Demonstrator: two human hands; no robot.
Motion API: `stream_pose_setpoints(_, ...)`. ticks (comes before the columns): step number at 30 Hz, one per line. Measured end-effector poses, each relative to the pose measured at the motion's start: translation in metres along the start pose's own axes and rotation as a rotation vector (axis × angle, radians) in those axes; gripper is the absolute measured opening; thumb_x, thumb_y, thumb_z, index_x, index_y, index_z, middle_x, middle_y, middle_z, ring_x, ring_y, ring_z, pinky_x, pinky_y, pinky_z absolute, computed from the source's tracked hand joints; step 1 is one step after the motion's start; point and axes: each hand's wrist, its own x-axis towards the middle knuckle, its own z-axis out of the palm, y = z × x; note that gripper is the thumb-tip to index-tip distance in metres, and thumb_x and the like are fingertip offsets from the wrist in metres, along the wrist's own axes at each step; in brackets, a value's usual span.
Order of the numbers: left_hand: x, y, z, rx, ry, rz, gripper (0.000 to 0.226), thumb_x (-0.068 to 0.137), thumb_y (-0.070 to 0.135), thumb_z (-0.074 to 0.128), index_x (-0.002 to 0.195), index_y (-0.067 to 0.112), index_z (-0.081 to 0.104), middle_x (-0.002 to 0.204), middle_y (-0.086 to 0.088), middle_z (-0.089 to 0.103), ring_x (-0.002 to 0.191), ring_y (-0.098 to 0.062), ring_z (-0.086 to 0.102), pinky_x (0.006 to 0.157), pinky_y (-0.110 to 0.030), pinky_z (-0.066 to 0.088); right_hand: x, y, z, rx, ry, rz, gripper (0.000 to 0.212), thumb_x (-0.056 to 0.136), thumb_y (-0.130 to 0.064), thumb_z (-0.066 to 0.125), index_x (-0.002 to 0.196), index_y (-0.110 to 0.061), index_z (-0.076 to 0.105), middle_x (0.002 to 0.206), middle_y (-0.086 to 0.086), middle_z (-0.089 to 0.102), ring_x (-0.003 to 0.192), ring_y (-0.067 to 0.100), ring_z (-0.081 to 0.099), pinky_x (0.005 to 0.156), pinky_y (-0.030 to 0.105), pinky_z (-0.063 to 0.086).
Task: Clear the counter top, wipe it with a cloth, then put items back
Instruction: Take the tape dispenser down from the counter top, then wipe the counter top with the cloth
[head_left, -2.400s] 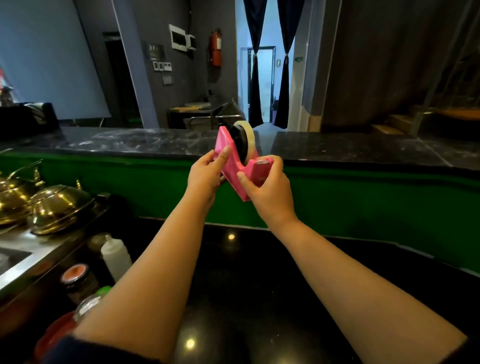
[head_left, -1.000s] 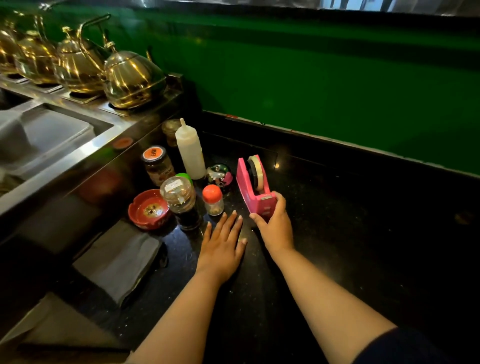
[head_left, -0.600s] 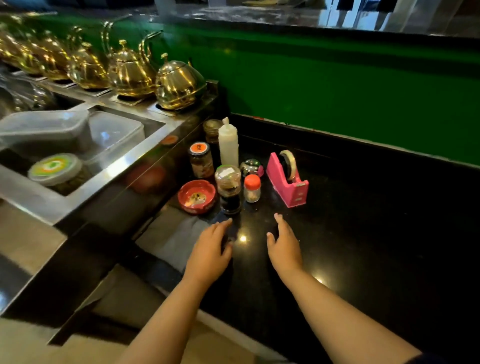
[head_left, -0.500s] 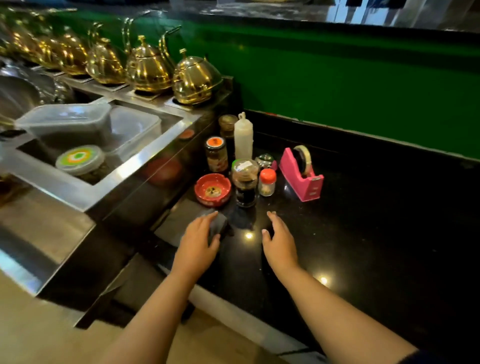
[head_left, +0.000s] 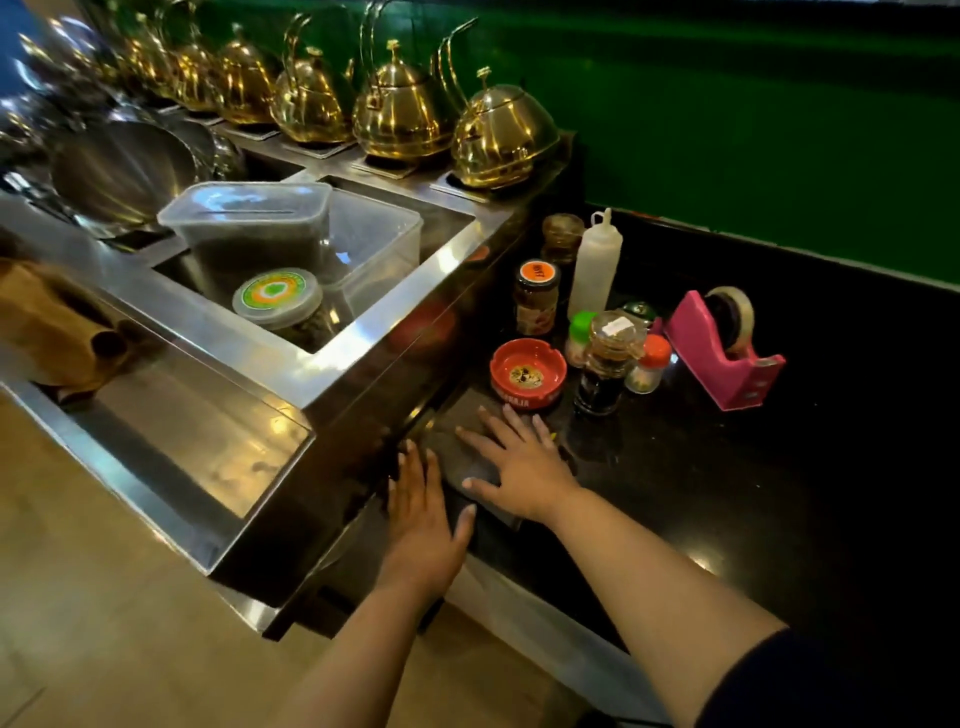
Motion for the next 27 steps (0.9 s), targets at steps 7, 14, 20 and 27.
stream_pose_setpoints(7,0.002,-0.002,0.002,0.012,-0.05,0.008,0.08,0.091,0.059,0.017,0.141,0.024,-0.035,0.146,-0.002,-0.047,0.136,-0.019,-0.04,0.11,-0.033,-0.024,-0.011,-0.004,0.019,0.083,0.236,0.061,0.052,0.093,-0.055,0.035,0.144,-0.045,0.036,0.156,-0.011,0.029,0.146,0.018,0.021,0.115,0.042,0.013)
stream_pose_setpoints(14,0.004,0.007,-0.014,-0.027,-0.093,-0.008,0.087,0.097,0.045,0.041,0.143,0.027,-0.031,0.158,-0.007,-0.022,0.143,-0.024,-0.025,0.112,-0.036,-0.015,-0.04,0.003,0.017,0.229,0.277,0.11,0.039,0.096,-0.021,0.055,0.133,-0.034,0.056,0.141,-0.011,0.047,0.124,0.014,0.041,0.087,0.021,0.023)
stream_pose_setpoints(20,0.023,0.025,-0.047,-0.144,-0.106,0.011,0.079,0.092,0.033,0.056,0.154,0.023,0.007,0.156,-0.009,0.024,0.141,-0.026,0.029,0.111,-0.04,0.034,-0.062,0.011,-0.021,0.512,0.473,0.165,0.037,0.09,-0.006,0.061,0.122,-0.023,0.066,0.123,-0.002,0.058,0.113,0.014,0.049,0.098,0.013,0.034)
stream_pose_setpoints(27,0.062,0.086,-0.126,-0.09,0.059,0.293,0.043,0.091,0.025,0.056,0.133,0.023,0.053,0.13,-0.001,0.056,0.119,-0.017,0.053,0.098,-0.031,0.043,-0.066,0.018,-0.124,0.565,0.774,0.123,0.037,0.088,0.0,0.062,0.122,-0.014,0.067,0.124,0.003,0.061,0.118,0.017,0.052,0.106,0.028,0.038)
